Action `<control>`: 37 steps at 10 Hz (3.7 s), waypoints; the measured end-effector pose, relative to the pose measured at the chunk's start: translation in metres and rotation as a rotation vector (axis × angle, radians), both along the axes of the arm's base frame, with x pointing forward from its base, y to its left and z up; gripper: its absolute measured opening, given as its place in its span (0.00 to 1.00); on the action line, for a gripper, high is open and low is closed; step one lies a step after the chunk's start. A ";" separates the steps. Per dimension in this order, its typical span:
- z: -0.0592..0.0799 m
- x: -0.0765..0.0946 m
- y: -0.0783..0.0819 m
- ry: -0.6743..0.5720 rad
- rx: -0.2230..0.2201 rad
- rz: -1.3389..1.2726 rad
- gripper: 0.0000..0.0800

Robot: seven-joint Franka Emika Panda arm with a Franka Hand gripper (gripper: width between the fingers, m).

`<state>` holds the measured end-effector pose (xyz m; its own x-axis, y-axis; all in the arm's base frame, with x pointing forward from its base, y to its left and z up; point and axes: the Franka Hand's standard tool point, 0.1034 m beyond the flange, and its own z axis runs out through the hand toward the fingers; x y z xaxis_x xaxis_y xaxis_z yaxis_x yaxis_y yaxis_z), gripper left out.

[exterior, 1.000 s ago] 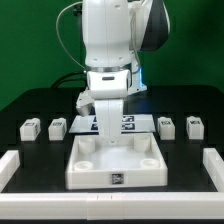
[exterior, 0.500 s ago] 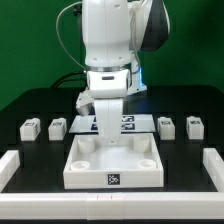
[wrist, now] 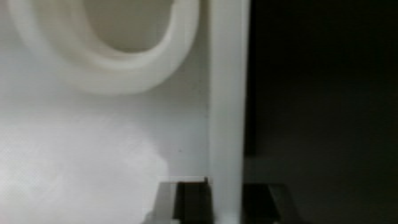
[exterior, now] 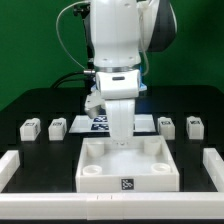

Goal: Assemble one leg

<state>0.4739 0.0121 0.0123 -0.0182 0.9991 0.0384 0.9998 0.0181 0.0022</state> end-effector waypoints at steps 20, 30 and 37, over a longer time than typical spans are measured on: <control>-0.001 0.027 0.049 -0.010 0.026 -0.069 0.81; 0.064 -0.007 0.130 0.001 0.028 -0.881 0.81; 0.030 -0.048 0.160 0.123 0.053 -1.692 0.81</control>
Offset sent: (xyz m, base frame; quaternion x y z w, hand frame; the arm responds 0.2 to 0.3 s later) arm 0.0174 0.0509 0.0029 -0.0142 0.0021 0.0228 0.9996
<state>0.4261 0.1723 0.0428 0.9943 -0.1060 -0.0101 -0.1065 -0.9887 -0.1053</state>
